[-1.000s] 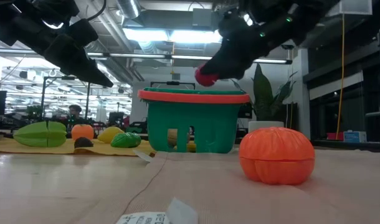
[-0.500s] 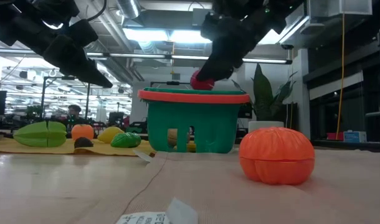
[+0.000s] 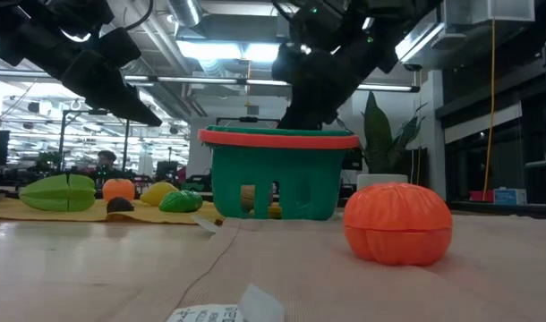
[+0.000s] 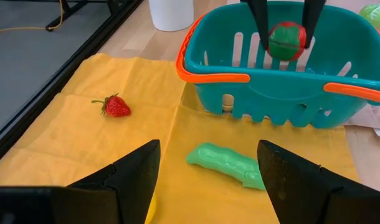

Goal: Pick and placing Produce into tupperware
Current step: Put the bottom strawberry into the basket, then put the cabbage into the basket

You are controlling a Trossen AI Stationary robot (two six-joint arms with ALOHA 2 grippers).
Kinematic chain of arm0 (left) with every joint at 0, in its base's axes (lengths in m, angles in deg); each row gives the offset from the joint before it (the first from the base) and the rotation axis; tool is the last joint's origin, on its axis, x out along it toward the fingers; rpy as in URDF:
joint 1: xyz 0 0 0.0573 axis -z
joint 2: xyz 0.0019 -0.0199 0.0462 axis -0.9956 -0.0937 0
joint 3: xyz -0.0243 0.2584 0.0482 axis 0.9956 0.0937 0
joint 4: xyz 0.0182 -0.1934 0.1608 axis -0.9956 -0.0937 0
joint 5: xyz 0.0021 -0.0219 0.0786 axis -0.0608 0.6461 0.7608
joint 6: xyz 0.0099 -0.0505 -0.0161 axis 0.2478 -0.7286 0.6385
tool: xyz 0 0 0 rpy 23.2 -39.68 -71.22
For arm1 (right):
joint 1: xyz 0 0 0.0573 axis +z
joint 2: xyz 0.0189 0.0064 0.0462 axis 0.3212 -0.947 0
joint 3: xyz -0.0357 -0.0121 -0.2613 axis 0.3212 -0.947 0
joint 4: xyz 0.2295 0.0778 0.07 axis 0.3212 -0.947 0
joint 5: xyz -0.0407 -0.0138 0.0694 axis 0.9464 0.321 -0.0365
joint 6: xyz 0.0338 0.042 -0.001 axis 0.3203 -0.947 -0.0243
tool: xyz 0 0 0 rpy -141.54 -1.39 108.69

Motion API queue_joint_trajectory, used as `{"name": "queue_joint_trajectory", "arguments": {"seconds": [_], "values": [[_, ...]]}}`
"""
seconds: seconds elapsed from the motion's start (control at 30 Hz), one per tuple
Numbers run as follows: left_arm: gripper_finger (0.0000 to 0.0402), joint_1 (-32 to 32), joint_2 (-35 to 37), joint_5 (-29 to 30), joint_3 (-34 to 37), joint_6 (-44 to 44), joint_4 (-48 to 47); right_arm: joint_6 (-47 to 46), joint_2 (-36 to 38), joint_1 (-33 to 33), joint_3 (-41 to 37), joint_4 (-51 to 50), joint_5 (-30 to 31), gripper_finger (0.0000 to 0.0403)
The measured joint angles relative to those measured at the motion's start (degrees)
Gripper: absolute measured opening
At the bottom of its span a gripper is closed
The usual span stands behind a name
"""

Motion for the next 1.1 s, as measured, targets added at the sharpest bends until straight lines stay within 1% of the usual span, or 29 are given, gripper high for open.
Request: {"name": "queue_joint_trajectory", "arguments": {"seconds": [0.07,0.23,0.33,0.67,0.77,0.9,0.97,1.1], "values": [[0.0261,0.00,0.01,0.00,0.00,0.00,0.00,-0.02,-0.61,0.00,-0.01,0.60,0.03,0.0195],[0.0261,0.02,0.02,0.00,0.00,-0.04,0.00,0.03,-0.64,-0.17,-0.02,1.38,0.24,0.0242],[0.0261,0.02,0.00,0.00,0.00,-0.04,0.00,0.05,-0.58,-0.15,-0.01,2.85,0.32,0.0259],[0.0261,0.02,0.01,0.00,0.00,-0.02,0.00,-1.53,-0.36,-0.15,-0.03,3.88,0.30,0.0269],[0.0261,0.01,0.01,0.01,0.00,-0.05,0.02,-2.73,2.81,-0.26,-0.10,-0.80,0.32,0.0270],[0.0261,0.02,0.02,0.02,0.00,-0.09,0.00,-2.99,9.77,0.09,-0.28,-10.01,0.90,0.0270],[0.0261,0.02,0.02,0.02,0.00,-0.11,0.02,-3.11,13.78,1.29,-1.44,-12.17,4.95,0.0270],[0.0261,0.00,0.00,0.02,0.00,-0.59,0.04,-3.56,22.02,5.00,-6.97,-11.86,14.12,0.0271]]}}
